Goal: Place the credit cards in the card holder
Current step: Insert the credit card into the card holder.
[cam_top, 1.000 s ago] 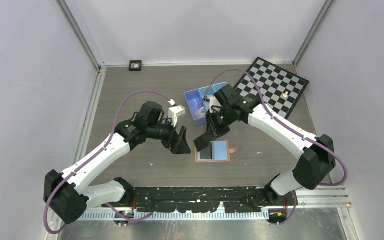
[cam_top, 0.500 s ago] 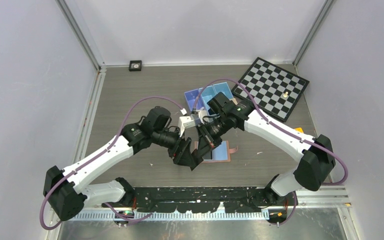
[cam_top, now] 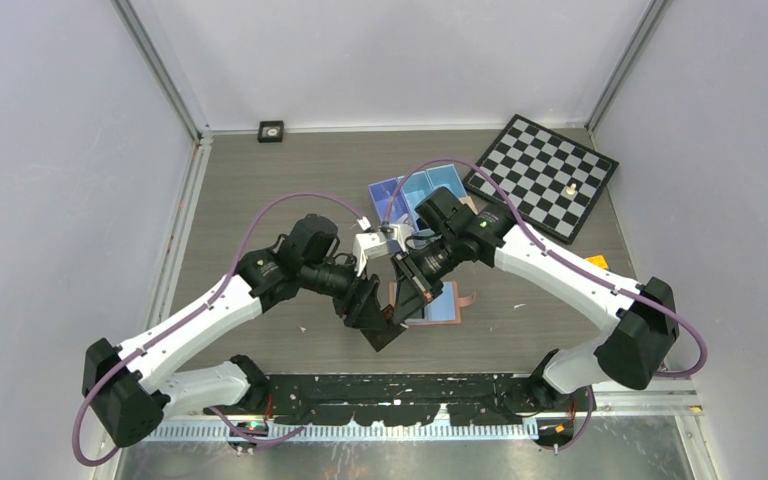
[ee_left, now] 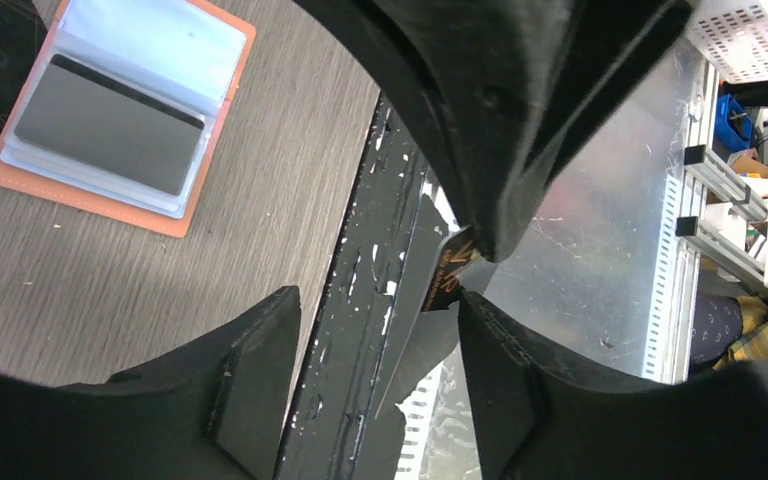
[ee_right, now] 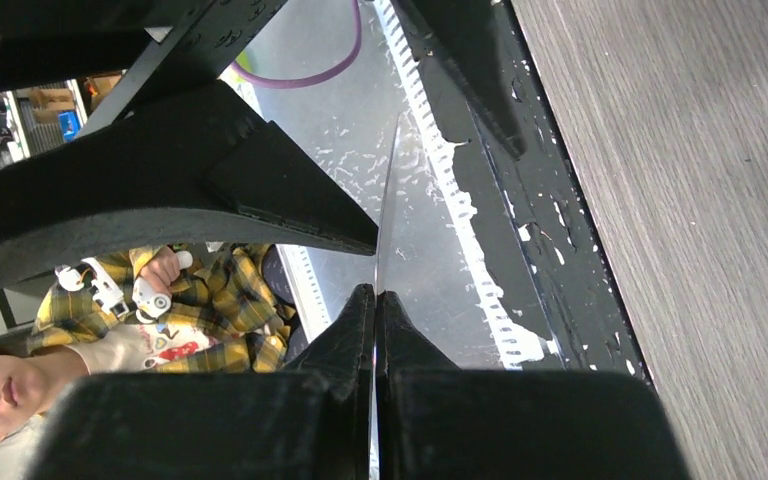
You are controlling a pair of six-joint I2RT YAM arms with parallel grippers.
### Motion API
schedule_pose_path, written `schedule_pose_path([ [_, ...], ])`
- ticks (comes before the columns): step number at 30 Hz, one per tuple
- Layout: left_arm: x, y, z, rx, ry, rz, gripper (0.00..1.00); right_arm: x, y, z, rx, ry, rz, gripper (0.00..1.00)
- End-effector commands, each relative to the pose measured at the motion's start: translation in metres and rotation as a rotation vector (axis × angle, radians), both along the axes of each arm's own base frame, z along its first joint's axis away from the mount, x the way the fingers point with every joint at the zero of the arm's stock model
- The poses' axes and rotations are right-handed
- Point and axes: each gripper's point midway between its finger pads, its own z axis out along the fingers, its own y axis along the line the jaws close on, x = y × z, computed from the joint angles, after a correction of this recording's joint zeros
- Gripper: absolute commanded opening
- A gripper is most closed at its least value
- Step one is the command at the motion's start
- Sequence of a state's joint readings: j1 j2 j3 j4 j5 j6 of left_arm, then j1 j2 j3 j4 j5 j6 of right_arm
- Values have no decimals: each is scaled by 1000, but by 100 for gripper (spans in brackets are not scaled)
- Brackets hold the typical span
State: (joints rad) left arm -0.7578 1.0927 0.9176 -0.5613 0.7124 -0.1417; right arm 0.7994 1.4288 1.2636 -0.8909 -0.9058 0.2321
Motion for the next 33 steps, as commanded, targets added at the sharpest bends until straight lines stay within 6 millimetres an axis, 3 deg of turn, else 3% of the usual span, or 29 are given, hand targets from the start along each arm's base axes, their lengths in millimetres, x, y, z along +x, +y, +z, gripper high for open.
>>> schedule_pose_path([
  [1,-2,-2,13,-42,-38,-40,52,-9,-2,16,62,-12,35,1],
  [8,-24,-9,23,-118,58,-149,27,-7,-2,10,39,-17,34,0],
  [11,-29,-10,24,-131,91,-179,6,-5,-2,9,30,-38,24,1],
  [13,-30,-10,24,-133,102,-189,0,1,-3,6,10,-69,0,0],
  [15,-30,-10,24,-133,101,-188,0,11,-4,4,-21,-118,-45,12],
  [17,-27,-10,22,-120,91,-164,0,28,-7,-1,-70,-184,-137,36],
  [19,-16,-11,19,-92,76,-101,0,45,-13,-5,-103,-224,-234,51],
  [23,12,-15,6,-51,88,110,0,79,-41,-18,-155,-203,-445,58],
  [27,44,-23,-12,-64,153,359,0,113,-90,-52,-278,-125,-698,60],
  [30,62,-35,-24,-146,253,498,0,123,-128,-85,-452,-113,-832,61],
  [33,76,-47,-39,-182,317,590,0,125,-150,-107,-568,-129,-900,61],
])
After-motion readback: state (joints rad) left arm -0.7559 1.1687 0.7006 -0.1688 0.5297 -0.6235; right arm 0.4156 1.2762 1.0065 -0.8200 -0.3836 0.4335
